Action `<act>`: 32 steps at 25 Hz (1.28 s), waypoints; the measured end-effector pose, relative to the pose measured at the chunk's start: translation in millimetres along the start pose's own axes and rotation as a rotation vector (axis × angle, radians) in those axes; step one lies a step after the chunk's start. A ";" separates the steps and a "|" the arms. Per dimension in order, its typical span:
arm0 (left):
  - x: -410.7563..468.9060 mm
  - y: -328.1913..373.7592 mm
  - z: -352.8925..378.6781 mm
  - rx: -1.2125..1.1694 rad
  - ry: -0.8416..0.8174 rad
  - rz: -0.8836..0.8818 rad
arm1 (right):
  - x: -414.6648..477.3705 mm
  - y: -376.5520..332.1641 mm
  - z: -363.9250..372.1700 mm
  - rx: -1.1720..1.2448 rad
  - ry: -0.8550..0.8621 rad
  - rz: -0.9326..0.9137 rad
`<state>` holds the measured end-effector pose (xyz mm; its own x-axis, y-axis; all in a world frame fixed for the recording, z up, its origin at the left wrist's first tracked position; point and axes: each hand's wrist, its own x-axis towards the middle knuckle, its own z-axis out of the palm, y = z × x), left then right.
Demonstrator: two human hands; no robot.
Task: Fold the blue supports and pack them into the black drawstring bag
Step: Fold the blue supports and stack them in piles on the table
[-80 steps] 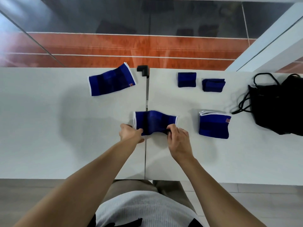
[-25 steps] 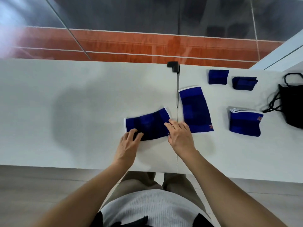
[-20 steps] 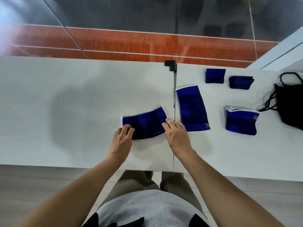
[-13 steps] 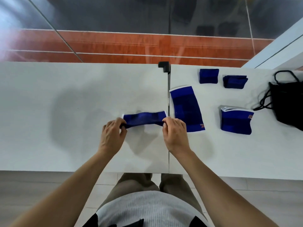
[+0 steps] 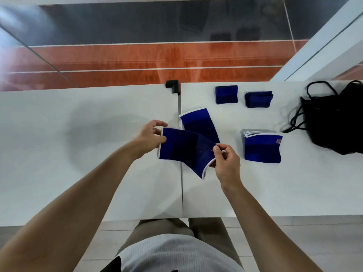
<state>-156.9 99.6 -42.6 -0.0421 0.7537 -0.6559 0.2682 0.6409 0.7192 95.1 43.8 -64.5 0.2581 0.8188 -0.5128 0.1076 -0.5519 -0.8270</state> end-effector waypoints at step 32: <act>118.2 60.2 109.6 0.811 0.228 0.445 | 48.3 31.9 -26.8 -0.617 0.024 0.016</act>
<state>-40.2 211.3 -102.0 0.0616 0.9693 -0.2382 0.8873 0.0561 0.4578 136.8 61.4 -109.4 0.2849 0.8096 -0.5133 0.6371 -0.5600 -0.5296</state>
